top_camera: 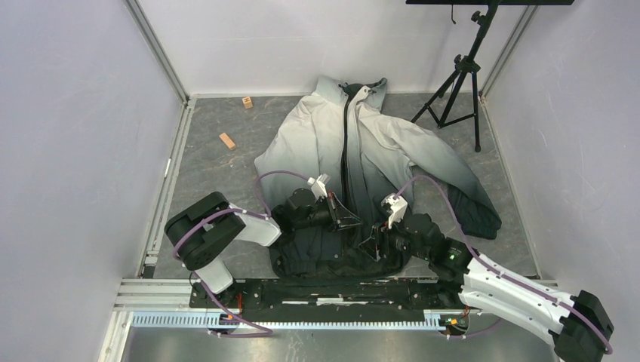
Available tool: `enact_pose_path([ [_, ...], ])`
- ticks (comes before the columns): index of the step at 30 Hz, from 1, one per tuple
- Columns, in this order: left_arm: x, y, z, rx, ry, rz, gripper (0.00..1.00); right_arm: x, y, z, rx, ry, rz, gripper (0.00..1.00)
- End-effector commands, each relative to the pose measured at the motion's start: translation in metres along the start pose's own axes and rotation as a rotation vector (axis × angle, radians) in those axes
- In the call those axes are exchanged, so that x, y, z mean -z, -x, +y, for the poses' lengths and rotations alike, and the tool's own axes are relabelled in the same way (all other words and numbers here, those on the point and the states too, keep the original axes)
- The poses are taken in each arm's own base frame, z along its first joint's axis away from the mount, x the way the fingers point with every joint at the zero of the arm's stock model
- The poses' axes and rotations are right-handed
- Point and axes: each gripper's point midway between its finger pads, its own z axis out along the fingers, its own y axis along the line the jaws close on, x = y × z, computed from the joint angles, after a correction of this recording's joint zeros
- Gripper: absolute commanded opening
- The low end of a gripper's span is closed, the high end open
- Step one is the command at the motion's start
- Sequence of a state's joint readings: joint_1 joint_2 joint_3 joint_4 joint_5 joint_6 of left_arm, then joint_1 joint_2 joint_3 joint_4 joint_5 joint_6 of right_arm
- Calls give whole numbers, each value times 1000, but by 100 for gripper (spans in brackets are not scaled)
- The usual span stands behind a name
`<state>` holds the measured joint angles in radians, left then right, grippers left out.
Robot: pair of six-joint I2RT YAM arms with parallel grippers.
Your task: Zip up the jacket
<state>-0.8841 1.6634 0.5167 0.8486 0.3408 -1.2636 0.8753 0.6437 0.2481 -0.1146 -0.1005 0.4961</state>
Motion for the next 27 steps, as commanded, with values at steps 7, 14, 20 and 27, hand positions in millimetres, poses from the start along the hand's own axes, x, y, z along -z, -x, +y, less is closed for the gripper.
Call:
enact_pose_path([
  [7,0,3,-35,-64,-109,-18,2,-3,32,0,-100,68,-282,72],
  [14,-1,1,-38,-58,-119,-9,2,-4,32,-8,-125,94,-335,74],
  [20,-2,-2,-42,-55,-132,3,2,-5,23,-6,-176,173,-349,72],
  [27,-3,-3,-44,-56,-136,10,2,-3,17,-9,-192,216,-354,63],
])
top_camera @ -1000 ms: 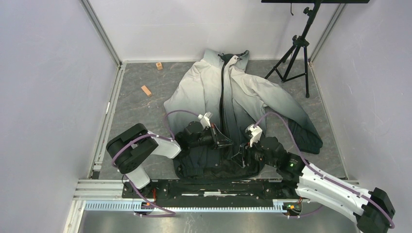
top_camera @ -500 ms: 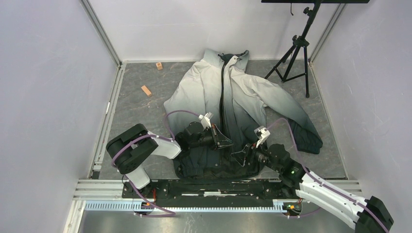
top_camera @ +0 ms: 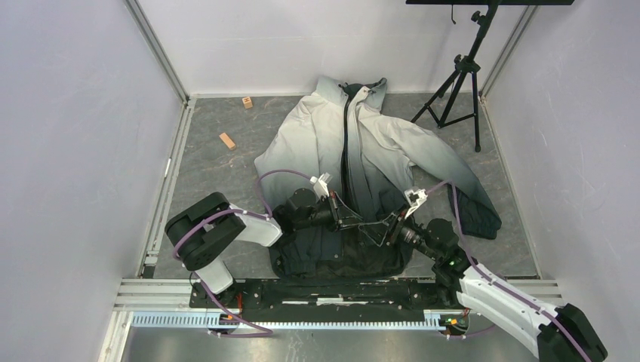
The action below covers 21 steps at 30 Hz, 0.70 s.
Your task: Zip up the jacket
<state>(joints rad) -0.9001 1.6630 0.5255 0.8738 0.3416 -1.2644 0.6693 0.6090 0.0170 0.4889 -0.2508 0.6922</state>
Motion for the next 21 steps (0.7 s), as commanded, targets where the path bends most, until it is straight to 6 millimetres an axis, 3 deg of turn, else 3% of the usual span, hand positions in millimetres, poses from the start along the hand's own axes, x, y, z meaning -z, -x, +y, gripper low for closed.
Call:
enact_pose_path([
  [1,-2,1,-33,-41,-101,5,2,13,-33,-13,-16,44,29,61],
  [15,-5,4,-38,-74,-79,11,2,18,-59,-20,75,55,164,59],
  [21,-5,4,-38,-73,-79,13,2,16,-58,-21,82,51,173,41],
])
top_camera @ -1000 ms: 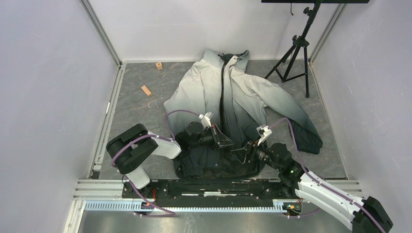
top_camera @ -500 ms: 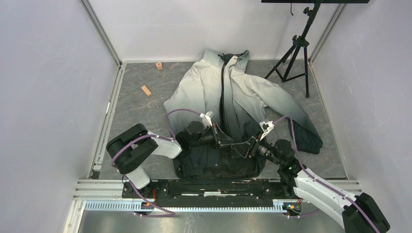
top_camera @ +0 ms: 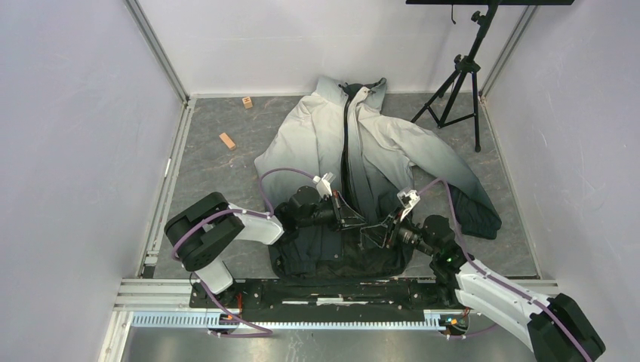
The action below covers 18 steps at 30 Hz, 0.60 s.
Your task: Zip up the jacket
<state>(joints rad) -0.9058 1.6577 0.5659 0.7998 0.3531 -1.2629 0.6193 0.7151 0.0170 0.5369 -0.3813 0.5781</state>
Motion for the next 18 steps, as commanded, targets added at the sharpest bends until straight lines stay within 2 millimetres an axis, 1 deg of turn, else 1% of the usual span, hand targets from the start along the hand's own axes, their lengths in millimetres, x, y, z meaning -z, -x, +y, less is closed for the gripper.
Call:
enact_pose_path([
  [1,1,5,-34,-80,-98,-11,2,12,-43,-8,-8,19,81,37],
  [5,2,5,-34,-79,-99,-14,2,12,-42,-8,-3,22,84,31],
  [11,1,5,-33,-85,-99,-11,2,13,-46,-8,20,28,93,13],
  [14,1,4,-33,-90,-95,-5,2,14,-48,-11,33,23,99,0],
  [18,3,4,-32,-108,-81,-4,2,13,-46,-11,71,35,96,0],
])
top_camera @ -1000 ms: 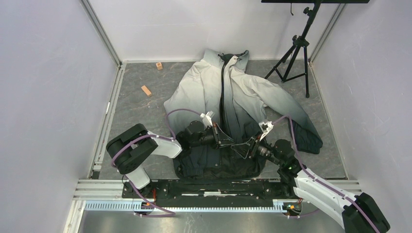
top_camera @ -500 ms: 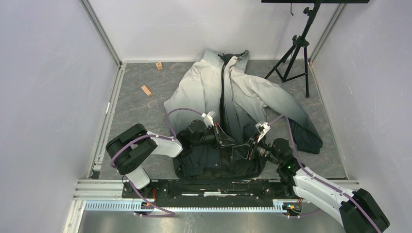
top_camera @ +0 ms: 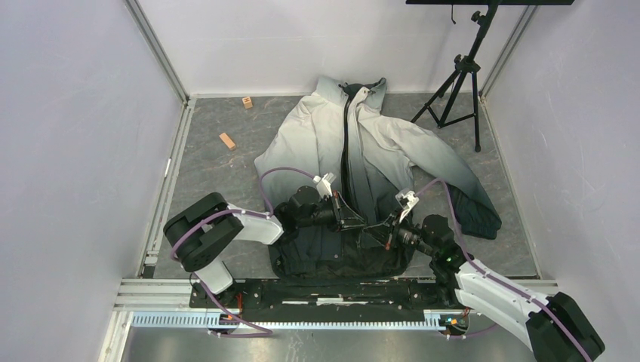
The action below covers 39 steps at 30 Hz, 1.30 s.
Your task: Zip up the jacket
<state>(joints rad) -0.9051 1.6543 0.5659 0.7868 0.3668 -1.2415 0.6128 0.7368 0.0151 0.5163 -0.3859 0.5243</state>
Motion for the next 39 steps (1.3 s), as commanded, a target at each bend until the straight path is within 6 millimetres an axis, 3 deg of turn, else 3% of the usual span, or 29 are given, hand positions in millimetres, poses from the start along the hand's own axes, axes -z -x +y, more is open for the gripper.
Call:
enact_pose_path([
  [1,3,8,-31,-97,-62,-20,7,11,-36,-2,51,55,59,0],
  [3,8,10,-28,-129,-19,-33,20,11,-35,-4,77,54,66,0],
  [8,34,13,-9,-235,173,-35,64,11,-33,-7,167,56,77,0],
  [11,60,6,4,-260,313,6,73,12,-32,-7,233,77,84,0],
  [15,93,-13,18,-170,472,84,75,12,-26,7,318,169,41,0],
  [17,99,-27,16,-96,474,134,73,15,-24,19,354,239,-14,0],
  [20,92,-41,-5,-55,342,188,73,21,-20,26,374,274,-90,0],
  [23,86,-37,-22,-112,237,171,74,23,-18,32,378,306,-109,0],
  [25,84,-35,-23,-131,210,152,74,20,-19,29,382,294,-90,0],
  [31,85,-43,3,-110,316,206,63,24,-16,28,423,285,-139,0],
  [36,83,-46,-23,-154,174,228,66,25,-14,31,431,299,-157,0],
  [39,83,-53,-18,-140,200,279,65,26,-15,31,436,303,-162,0],
])
